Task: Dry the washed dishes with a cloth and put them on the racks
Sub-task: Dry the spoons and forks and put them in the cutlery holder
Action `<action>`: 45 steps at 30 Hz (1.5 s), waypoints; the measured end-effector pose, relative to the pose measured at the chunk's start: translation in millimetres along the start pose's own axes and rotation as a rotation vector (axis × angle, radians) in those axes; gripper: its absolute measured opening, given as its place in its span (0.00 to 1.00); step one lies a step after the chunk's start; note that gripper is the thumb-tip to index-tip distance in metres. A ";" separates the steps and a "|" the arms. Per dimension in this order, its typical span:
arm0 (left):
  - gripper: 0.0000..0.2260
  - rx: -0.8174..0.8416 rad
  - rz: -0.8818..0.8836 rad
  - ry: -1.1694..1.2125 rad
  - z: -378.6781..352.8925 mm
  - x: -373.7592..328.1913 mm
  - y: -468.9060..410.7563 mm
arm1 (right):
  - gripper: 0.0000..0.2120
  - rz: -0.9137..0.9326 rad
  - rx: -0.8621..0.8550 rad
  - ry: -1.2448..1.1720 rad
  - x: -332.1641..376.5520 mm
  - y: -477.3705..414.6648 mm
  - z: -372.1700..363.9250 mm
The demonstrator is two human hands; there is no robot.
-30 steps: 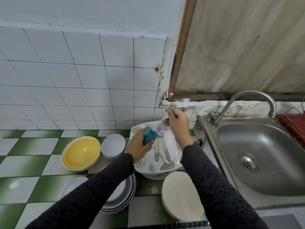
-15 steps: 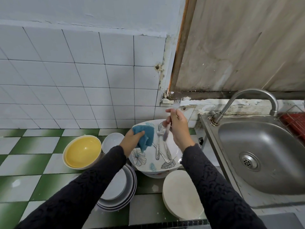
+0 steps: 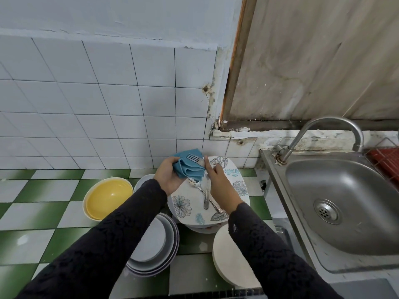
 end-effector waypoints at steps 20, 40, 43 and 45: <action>0.22 0.071 -0.648 -1.653 3.8 -15.9 2.0 | 0.10 -0.177 -0.056 -0.132 12.4 -21.8 33.4; 0.02 -0.122 -0.504 -1.360 45.0 -36.2 20.6 | 0.04 -0.328 -0.102 -0.691 28.8 4.4 7.6; 0.03 -0.108 -0.506 -1.320 48.7 -33.8 20.9 | 0.04 -0.383 -0.084 -0.887 32.4 9.3 -1.4; 0.03 -0.073 -0.487 -1.297 50.5 -30.4 21.0 | 0.04 -0.406 -0.095 -1.021 35.6 12.6 -5.2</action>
Point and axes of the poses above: each hand's wrist, its own y-axis away from the middle knuckle, its own z-axis out of the back of the hand, x = y × z, the point moved 6 cm from there along -y, towards the middle knuckle, and after that the axes turned 6 degrees about y, right-handed, at the moved point
